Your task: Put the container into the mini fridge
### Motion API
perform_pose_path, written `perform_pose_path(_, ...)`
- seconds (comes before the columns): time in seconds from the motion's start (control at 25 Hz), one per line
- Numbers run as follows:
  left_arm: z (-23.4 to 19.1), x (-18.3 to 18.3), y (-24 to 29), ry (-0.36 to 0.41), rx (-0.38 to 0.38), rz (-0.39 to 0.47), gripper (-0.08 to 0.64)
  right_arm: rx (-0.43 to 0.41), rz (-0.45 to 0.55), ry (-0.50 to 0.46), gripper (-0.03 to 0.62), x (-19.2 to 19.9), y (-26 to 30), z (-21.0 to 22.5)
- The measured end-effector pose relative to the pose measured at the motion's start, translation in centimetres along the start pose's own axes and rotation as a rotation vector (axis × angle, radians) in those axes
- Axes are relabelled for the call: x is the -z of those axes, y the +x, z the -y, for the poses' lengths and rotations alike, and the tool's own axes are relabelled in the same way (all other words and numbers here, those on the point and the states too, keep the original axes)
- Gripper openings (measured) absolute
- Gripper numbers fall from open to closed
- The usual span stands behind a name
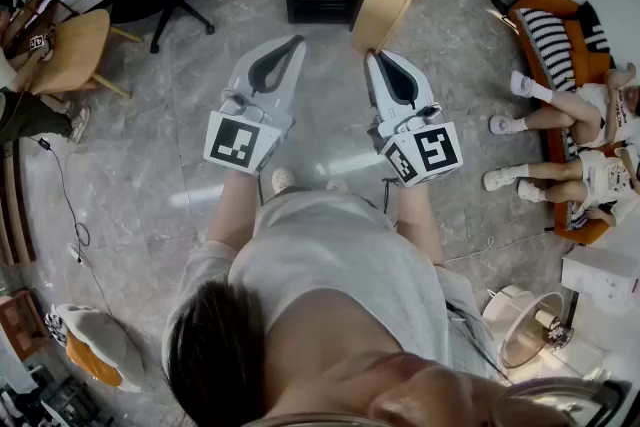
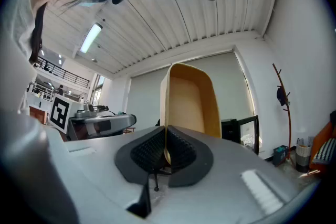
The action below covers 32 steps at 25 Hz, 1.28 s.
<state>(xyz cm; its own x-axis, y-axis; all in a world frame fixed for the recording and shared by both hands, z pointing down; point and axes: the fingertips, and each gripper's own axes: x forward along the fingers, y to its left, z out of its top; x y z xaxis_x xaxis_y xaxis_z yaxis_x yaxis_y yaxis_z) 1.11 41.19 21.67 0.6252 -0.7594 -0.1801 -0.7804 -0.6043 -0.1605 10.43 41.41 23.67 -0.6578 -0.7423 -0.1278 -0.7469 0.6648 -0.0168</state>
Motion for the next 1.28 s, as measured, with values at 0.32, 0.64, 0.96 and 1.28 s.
perform_pose_path(0.32, 1.3, -0.3, 1.1, -0.009, -0.013, 0.018, 0.000, -0.012, 0.003, 0.006, 0.005, 0.3, -1.0, 1.2)
perform_pose_path(0.64, 3.0, 0.2, 2.5, 0.011, -0.037, 0.014, 0.000, -0.034, 0.005, 0.016, 0.005, 0.8, -2.5, 3.2)
perform_pose_path(0.96, 2.3, 1.6, 2.9, -0.003, -0.079, -0.006, 0.002, -0.036, 0.010, 0.032, 0.005, 2.2, -2.2, 4.5)
perform_pose_path(1.28, -1.7, 2.9, 6.4, 0.008, -0.053, 0.003, 0.002, -0.017, 0.003, 0.043, 0.005, 2.7, 2.2, 7.1)
